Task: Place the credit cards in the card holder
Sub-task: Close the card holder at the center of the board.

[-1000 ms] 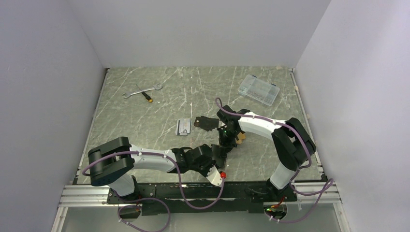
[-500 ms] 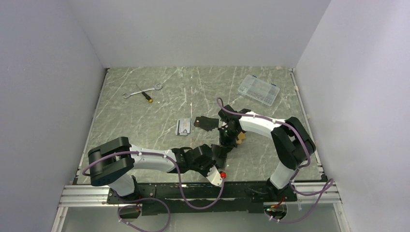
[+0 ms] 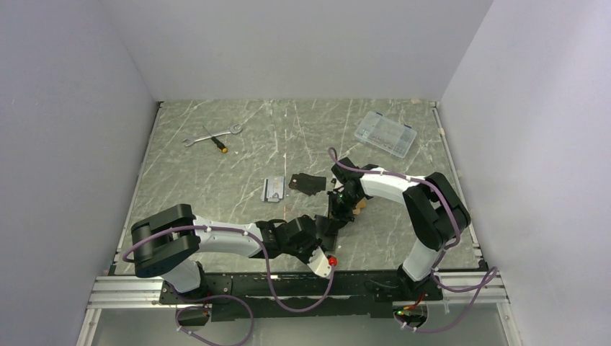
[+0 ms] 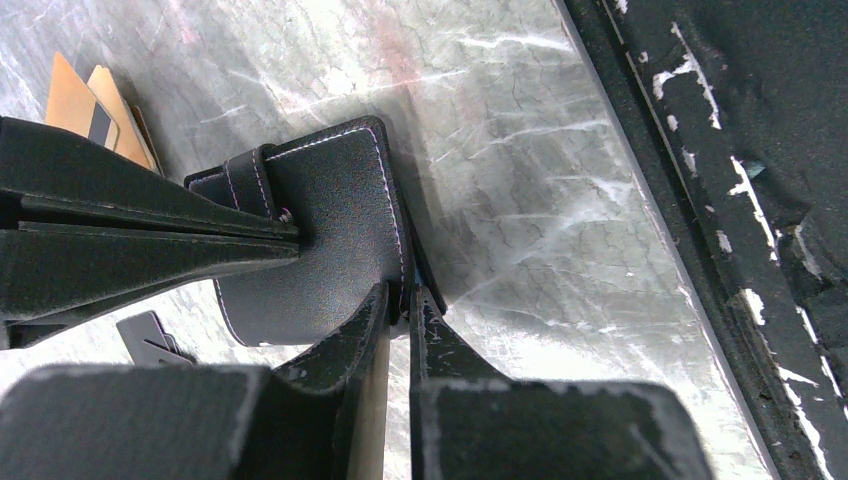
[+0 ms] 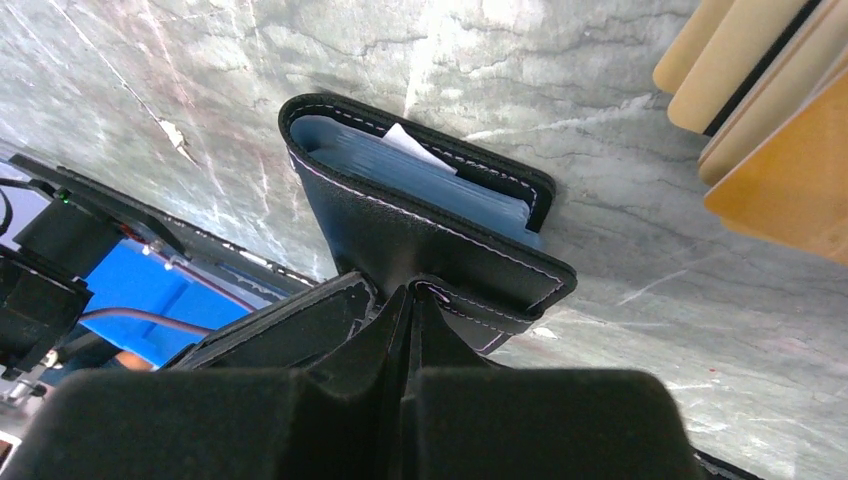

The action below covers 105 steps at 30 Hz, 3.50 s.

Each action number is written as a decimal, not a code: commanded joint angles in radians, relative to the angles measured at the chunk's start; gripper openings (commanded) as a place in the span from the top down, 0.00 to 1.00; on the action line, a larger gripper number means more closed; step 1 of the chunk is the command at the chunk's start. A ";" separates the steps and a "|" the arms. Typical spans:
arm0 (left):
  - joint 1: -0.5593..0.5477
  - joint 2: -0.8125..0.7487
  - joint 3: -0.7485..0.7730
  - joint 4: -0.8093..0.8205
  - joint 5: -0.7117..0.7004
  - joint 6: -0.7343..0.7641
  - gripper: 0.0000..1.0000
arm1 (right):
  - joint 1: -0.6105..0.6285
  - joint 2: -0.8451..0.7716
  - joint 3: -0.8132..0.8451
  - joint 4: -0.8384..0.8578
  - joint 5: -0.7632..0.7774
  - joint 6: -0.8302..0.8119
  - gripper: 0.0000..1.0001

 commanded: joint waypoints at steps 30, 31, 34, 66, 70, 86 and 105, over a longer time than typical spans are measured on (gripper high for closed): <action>-0.002 0.077 -0.004 -0.154 -0.024 -0.027 1.00 | -0.059 -0.034 -0.313 0.036 0.224 0.101 1.00; -0.002 0.077 -0.004 -0.156 -0.023 -0.028 1.00 | -0.062 -0.025 -0.315 0.035 0.224 0.099 1.00; -0.002 0.078 -0.004 -0.156 -0.023 -0.026 1.00 | -0.069 0.008 -0.311 0.032 0.237 0.096 1.00; -0.001 0.079 -0.006 -0.161 -0.038 -0.019 1.00 | 0.022 -0.077 0.002 -0.080 0.289 0.181 0.93; 0.001 0.083 -0.007 -0.159 -0.042 -0.017 1.00 | 0.055 -0.097 0.067 -0.121 0.264 0.183 0.81; 0.002 0.078 -0.004 -0.167 -0.031 -0.016 1.00 | 0.120 -0.153 0.192 -0.377 0.462 0.176 0.54; 0.002 0.061 -0.006 -0.179 -0.020 -0.018 1.00 | 0.213 0.035 0.282 -0.336 0.617 0.225 0.59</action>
